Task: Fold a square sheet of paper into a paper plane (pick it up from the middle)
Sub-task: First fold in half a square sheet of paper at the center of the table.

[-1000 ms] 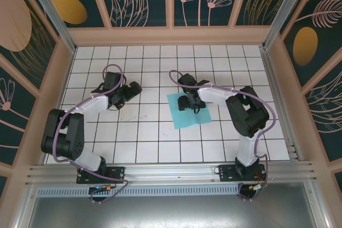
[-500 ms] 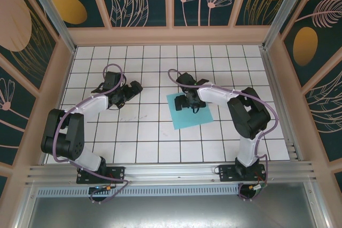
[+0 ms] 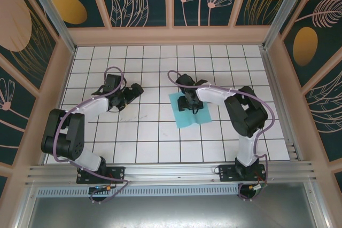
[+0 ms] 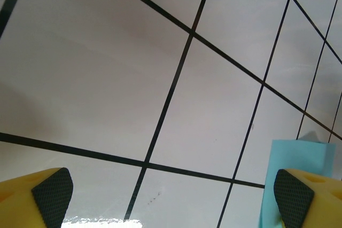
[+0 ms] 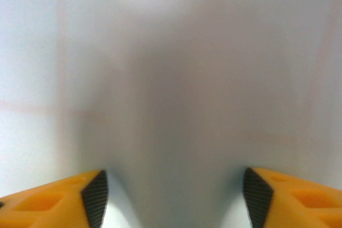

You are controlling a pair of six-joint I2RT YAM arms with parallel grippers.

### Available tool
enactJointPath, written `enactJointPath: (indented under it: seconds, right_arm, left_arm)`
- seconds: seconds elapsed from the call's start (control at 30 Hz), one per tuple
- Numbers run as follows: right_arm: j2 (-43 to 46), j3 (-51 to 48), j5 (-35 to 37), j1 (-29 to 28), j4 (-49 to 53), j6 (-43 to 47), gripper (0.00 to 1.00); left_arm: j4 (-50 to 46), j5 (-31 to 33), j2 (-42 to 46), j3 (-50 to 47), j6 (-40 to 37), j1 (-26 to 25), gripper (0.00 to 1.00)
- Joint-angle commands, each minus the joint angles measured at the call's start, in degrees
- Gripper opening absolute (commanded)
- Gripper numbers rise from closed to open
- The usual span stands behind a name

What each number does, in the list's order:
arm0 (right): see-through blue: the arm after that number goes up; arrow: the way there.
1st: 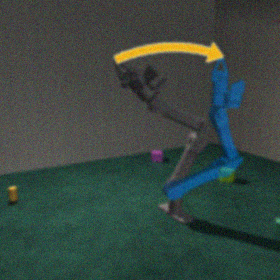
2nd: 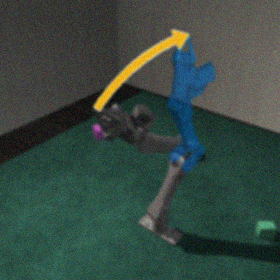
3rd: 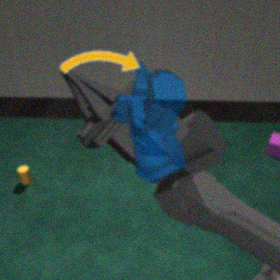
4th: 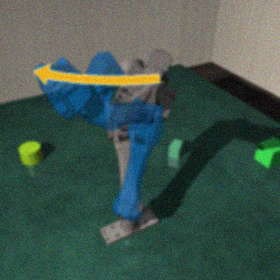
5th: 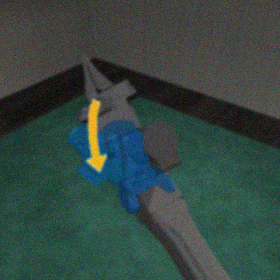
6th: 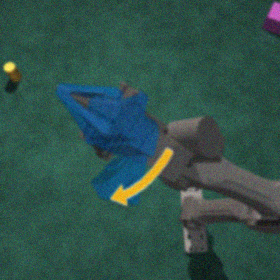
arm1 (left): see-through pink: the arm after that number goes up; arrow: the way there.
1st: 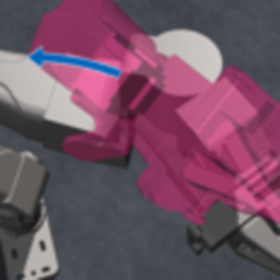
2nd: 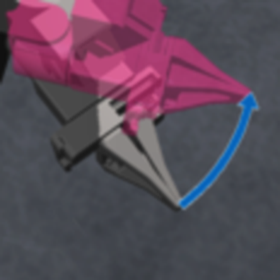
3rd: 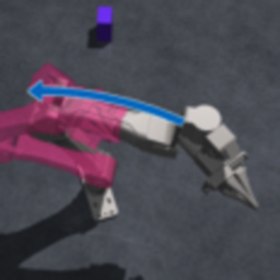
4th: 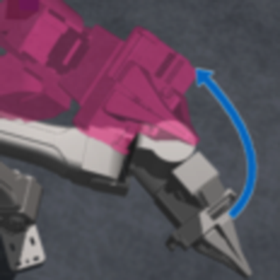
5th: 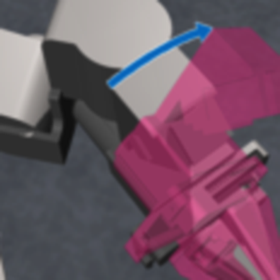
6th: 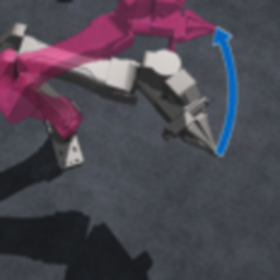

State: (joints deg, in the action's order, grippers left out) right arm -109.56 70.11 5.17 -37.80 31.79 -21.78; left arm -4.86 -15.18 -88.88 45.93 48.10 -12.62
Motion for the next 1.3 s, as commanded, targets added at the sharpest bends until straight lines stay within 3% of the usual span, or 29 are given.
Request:
enactJointPath:
  seconds: [0.0,0.1,0.2,0.3,0.4,0.53,0.77,0.97,1.27]
  right_arm:
    - [-2.1,-1.9,-0.7,0.5,0.3,-1.2,0.64]
    - [0.4,-1.9,-2.4,0.9,-1.6,-1.5,0.54]
    - [4.2,-2.7,-9.0,1.5,-6.6,-2.2,0.4]
    - [8.6,-5.3,-20.2,3.3,-15.5,-5.0,0.28]
    - [12.2,-9.5,-33.1,5.9,-27.9,-10.5,0.23]
    - [13.7,-14.1,-45.5,8.1,-43.5,-18.4,0.23]
    - [10.8,-18.0,-53.4,10.6,-54.5,-25.8,0.25]
    - [7.6,-18.6,-55.7,10.8,-56.4,-28.6,0.29]
    - [5.8,-20.6,-57.3,11.3,-61.0,-33.6,0.33]
  left_arm:
    - [3.8,-2.9,1.7,-2.1,1.4,0.3,0.99]
    - [9.1,-5.7,3.9,-5.3,3.0,0.3,0.98]
    - [14.1,-7.8,6.1,-8.3,4.7,0.3,0.99]
    - [18.6,-10.2,7.9,-11.2,6.4,0.3,0.98]
    - [24.4,-13.6,9.2,-14.2,8.7,0.3,0.96]
    - [30.8,-17.7,10.4,-17.0,11.2,0.3,0.92]
    - [42.2,-23.2,10.0,-20.2,16.9,-0.2,0.9]
    - [45.1,-24.6,6.3,-18.2,17.4,-4.1,0.86]
    - [54.4,-24.2,-1.6,-16.4,22.4,-9.1,0.63]
